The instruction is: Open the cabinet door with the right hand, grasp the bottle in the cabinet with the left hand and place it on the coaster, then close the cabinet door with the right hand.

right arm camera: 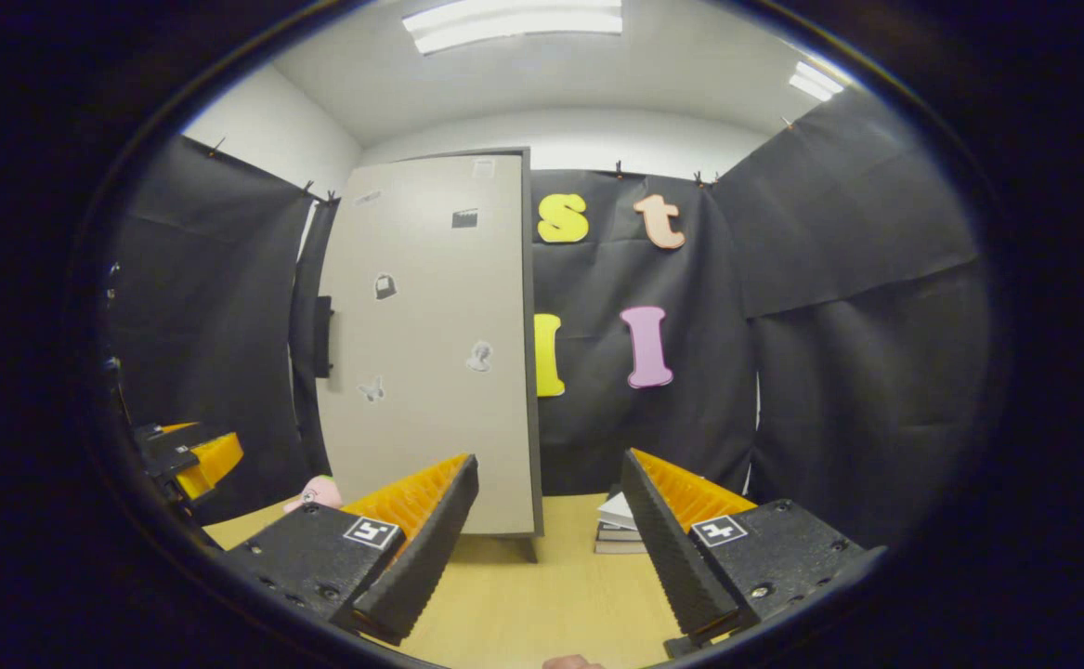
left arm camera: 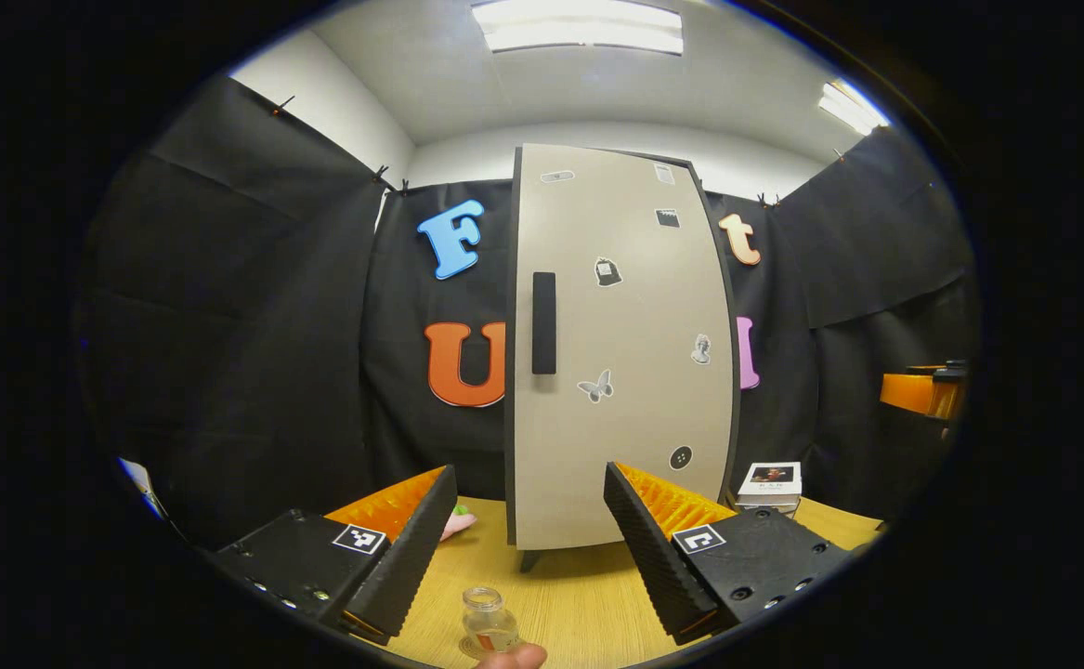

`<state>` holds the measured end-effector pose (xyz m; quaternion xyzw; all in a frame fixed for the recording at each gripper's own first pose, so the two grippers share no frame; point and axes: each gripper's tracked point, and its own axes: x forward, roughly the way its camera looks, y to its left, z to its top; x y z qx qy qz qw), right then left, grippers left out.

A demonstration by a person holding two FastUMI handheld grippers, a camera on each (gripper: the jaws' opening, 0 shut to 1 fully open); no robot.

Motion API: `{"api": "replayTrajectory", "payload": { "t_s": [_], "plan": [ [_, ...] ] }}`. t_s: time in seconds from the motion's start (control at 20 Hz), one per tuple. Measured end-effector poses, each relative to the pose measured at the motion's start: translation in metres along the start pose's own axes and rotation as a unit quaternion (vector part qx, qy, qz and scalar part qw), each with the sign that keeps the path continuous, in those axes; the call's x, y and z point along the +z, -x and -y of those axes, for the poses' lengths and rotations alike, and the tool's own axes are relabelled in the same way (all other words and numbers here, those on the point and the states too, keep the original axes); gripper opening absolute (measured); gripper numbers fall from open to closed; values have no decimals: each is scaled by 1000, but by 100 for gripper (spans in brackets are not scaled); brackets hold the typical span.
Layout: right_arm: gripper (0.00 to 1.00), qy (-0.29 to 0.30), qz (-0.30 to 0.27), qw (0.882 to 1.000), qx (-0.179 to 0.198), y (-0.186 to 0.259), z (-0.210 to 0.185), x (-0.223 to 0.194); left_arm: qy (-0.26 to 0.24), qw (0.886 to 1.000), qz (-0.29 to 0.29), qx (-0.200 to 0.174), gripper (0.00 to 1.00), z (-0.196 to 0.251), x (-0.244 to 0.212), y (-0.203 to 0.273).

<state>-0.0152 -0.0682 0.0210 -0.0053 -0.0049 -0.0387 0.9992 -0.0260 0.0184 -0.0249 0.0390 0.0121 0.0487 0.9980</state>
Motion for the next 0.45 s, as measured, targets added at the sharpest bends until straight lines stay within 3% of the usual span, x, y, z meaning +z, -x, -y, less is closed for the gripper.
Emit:
{"api": "replayTrajectory", "payload": {
  "t_s": [0.45],
  "plan": [
    [99, -8, -4, 1000, -9, 0, 7, -5, 3, 1000, 2, -7, 96, -2, -5, -1]
  ]
}}
